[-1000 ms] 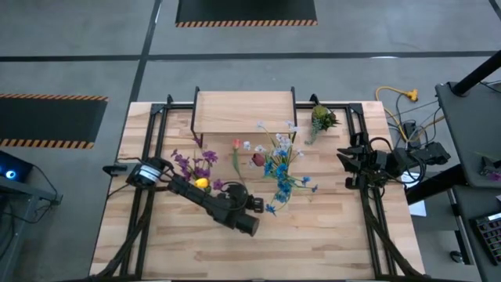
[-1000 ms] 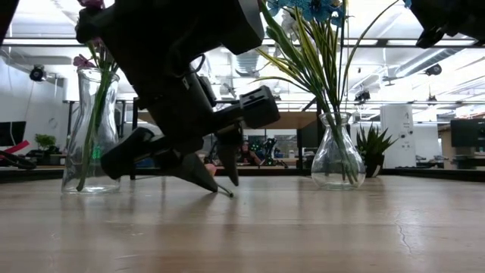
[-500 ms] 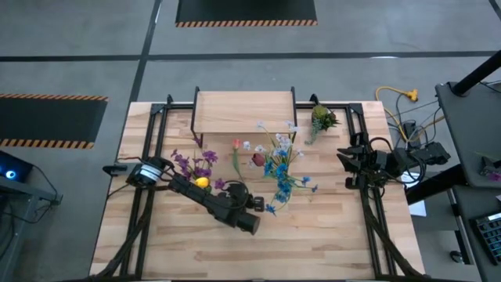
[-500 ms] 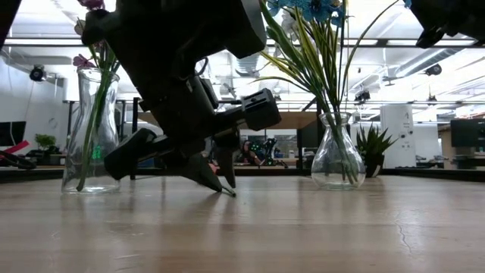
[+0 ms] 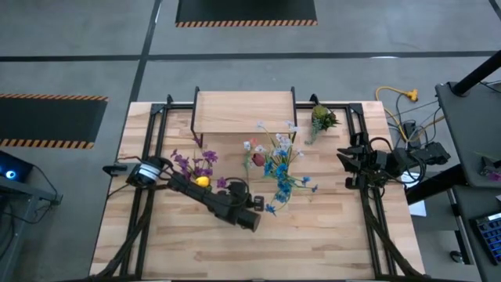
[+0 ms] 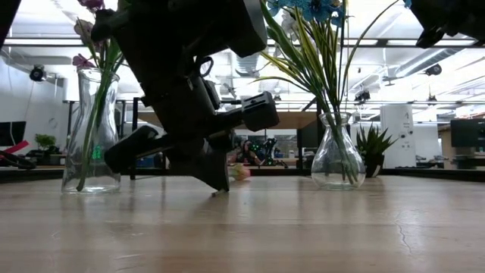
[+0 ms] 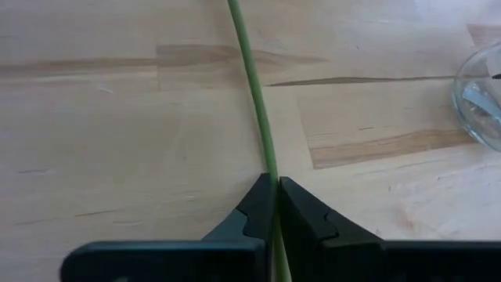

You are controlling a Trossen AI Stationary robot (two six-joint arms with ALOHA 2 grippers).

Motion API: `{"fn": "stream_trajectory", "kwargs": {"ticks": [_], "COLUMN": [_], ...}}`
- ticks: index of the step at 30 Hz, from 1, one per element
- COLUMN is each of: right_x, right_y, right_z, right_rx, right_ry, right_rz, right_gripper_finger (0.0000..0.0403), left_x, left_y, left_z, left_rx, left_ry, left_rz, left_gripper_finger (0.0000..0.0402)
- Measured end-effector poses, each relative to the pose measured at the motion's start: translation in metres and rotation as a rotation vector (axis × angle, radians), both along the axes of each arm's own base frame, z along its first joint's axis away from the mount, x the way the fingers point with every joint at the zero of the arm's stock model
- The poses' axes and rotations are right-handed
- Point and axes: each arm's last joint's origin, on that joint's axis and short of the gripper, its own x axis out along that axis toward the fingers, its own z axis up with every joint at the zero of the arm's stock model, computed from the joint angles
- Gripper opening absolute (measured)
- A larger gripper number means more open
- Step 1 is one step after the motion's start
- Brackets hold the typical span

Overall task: Pick and place flowers into a vace then onto a shelf
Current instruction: Put the pink tulip into the left crystal vase

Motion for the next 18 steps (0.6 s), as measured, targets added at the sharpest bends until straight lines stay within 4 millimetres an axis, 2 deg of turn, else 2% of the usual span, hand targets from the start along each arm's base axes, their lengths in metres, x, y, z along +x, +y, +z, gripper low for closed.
{"fn": "stream_trajectory", "kwargs": {"ticks": [8,18], "right_x": [0.0,0.0], "right_y": [0.0,0.0], "right_z": [0.0,0.0], "right_rx": [-0.001,-0.002], "right_ry": [0.0,-0.001], "right_rz": [0.002,0.002], "right_gripper_finger": [0.0063,0.0063], "left_x": [-0.006,-0.025], "left_y": [-0.013,-0.037], "left_z": [0.006,0.03], "left_rx": [-0.056,-0.271], "left_ry": [0.03,0.13], "left_rz": [-0.071,-0.225], "left_gripper_finger": [0.0,0.0]}}
